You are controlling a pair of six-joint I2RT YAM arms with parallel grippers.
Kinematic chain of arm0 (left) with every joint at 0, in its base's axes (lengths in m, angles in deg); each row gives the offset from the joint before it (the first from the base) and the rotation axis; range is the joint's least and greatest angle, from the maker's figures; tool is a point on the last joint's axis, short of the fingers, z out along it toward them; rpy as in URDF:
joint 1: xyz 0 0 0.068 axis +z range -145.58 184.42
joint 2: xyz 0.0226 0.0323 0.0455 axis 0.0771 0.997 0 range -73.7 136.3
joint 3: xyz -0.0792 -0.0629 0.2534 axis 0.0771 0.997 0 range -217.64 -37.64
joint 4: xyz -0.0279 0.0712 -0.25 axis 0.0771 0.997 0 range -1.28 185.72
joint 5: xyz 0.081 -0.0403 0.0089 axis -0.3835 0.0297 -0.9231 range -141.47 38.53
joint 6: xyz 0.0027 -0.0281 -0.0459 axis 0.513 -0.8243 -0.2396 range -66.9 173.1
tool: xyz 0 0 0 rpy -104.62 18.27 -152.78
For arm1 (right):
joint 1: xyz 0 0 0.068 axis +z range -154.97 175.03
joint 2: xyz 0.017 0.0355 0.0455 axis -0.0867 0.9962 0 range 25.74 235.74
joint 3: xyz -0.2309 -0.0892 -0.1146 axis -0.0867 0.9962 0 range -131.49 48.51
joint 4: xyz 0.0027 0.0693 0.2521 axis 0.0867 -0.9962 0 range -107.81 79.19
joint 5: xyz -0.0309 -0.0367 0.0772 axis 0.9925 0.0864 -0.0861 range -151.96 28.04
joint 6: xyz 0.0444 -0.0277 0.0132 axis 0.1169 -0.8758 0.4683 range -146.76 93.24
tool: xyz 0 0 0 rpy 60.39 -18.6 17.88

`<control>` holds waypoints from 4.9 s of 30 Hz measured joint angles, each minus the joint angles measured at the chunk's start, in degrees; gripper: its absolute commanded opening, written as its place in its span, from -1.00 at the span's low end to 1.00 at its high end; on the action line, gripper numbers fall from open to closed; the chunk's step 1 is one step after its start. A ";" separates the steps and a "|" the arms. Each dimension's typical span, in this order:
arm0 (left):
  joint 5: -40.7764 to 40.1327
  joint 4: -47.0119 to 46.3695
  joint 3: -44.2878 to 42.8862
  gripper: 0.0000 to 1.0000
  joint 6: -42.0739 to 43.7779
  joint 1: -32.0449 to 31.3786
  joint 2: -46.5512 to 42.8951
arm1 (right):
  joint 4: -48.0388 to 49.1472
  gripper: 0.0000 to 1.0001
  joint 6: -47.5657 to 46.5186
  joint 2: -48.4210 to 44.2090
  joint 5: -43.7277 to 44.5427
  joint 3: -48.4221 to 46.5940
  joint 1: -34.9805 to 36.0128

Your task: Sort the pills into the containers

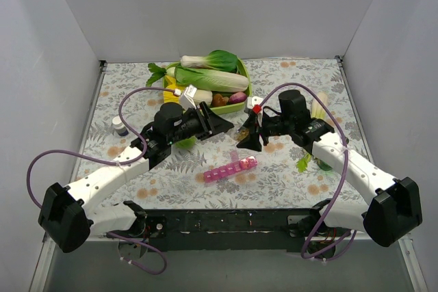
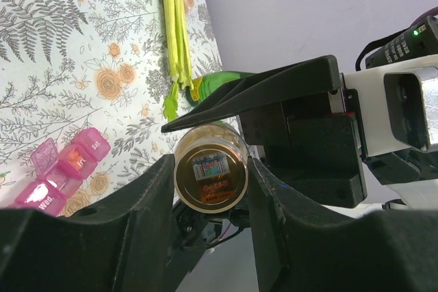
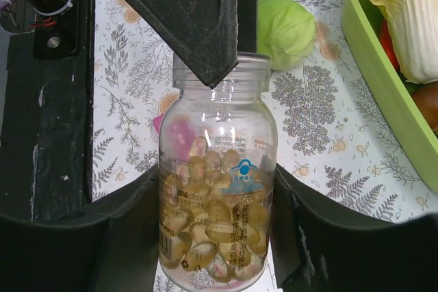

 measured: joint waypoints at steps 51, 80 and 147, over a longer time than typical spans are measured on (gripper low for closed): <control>16.92 -11.85 13.75 -0.71 63.89 -10.99 -7.26 | -17.81 -0.97 -26.29 -2.51 -14.69 3.98 -0.11; -7.32 15.17 7.26 0.79 1.90 -11.54 -8.09 | -12.11 -0.97 -19.78 -2.51 -3.67 6.88 -0.07; 0.96 -5.77 12.85 -1.00 -1.05 -7.80 -5.53 | -10.16 -0.97 -16.81 -2.91 -11.17 6.88 -1.31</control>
